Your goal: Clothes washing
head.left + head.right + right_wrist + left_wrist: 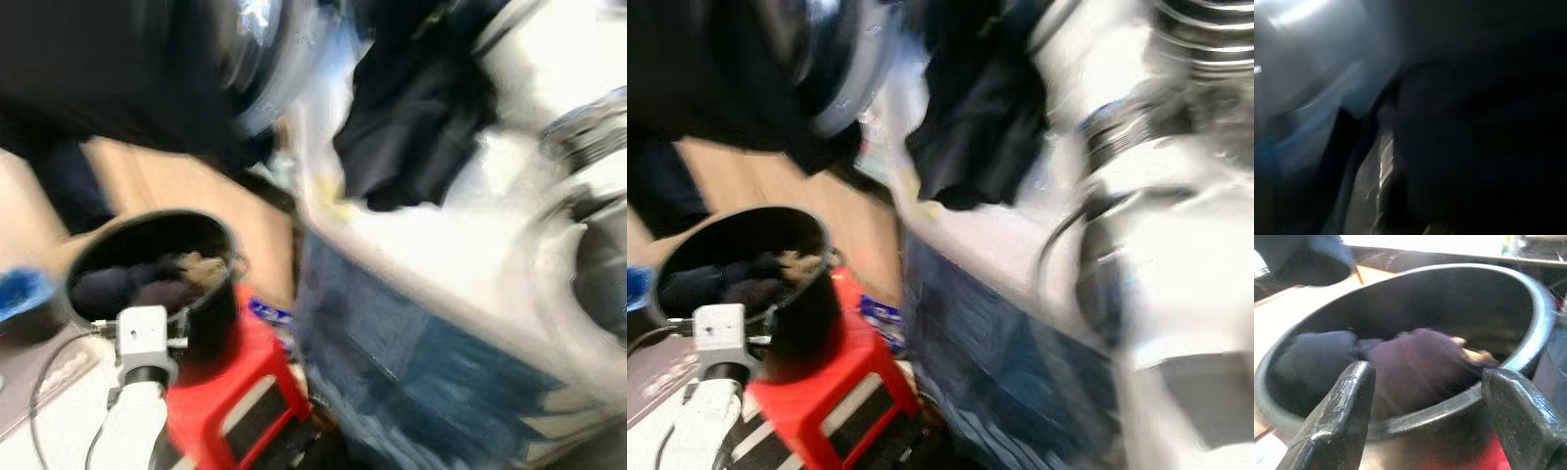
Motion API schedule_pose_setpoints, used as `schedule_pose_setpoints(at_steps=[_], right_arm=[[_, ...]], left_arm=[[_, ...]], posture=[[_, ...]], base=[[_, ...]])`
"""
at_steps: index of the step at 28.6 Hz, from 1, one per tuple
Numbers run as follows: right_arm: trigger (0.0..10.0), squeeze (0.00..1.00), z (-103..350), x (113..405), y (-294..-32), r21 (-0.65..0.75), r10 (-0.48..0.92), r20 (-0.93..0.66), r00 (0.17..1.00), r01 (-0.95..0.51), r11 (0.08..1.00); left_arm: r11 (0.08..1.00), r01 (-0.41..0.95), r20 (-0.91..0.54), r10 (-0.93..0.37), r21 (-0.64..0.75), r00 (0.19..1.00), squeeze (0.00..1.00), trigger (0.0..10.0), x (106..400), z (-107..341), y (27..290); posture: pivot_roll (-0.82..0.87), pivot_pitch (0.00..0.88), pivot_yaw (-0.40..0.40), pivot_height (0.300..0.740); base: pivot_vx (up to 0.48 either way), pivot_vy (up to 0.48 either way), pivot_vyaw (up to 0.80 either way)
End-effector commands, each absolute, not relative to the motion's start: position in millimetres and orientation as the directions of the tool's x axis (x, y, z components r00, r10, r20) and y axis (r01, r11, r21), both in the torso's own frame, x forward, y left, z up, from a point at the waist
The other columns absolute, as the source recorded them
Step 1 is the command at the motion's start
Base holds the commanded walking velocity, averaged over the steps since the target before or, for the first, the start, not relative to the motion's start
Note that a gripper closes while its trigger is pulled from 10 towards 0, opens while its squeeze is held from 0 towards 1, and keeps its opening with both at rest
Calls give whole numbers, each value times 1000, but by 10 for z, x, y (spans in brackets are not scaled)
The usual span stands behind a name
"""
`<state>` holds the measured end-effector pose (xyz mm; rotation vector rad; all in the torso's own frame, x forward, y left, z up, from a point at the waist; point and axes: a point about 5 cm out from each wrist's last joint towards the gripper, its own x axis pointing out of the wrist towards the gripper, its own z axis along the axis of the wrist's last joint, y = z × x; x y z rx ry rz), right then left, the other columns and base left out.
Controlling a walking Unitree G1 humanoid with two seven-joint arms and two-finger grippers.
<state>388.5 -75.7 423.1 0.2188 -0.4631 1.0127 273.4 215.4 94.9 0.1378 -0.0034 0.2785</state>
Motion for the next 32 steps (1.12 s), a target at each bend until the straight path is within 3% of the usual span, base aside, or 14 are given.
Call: schedule_pose_setpoints(at_steps=[1, 2, 6, 11, 32], right_arm=[[10000, 0, 4251, 3756, -596, -149, 863, 425, 272, -920, 363], [10000, 0, 4075, 3887, -584, 18, 795, 425, 432, -883, 470], [10000, 0, 4003, 3937, -649, 58, 761, 450, 468, -865, 498], [10000, 0, 4143, 3977, -945, 110, 672, 495, 551, -806, 581], [10000, 0, 4722, 3832, -1164, 121, 511, 657, 555, -745, 655]], left_arm=[[959, -250, -14, 255, 135, 967, 0, 10000, 2711, 882, 2072], [960, -249, -14, 253, 131, 967, 0, 10000, 2692, 875, 2063], [961, -240, -19, 245, 135, 969, 0, 10000, 2668, 872, 2047], [959, -246, -25, 252, 139, 967, 0, 10000, 2644, 869, 2082], [968, -215, -30, 220, 133, 975, 0, 10000, 2666, 893, 2045]], posture=[[38, 109, -30, 740], [33, 110, -22, 740], [39, 111, -13, 740], [40, 102, -11, 740], [61, 93, -21, 740]], base=[[0, 0, 0], [0, 0, 0], [0, 0, 0], [0, 0, 0], [0, 0, 0]])
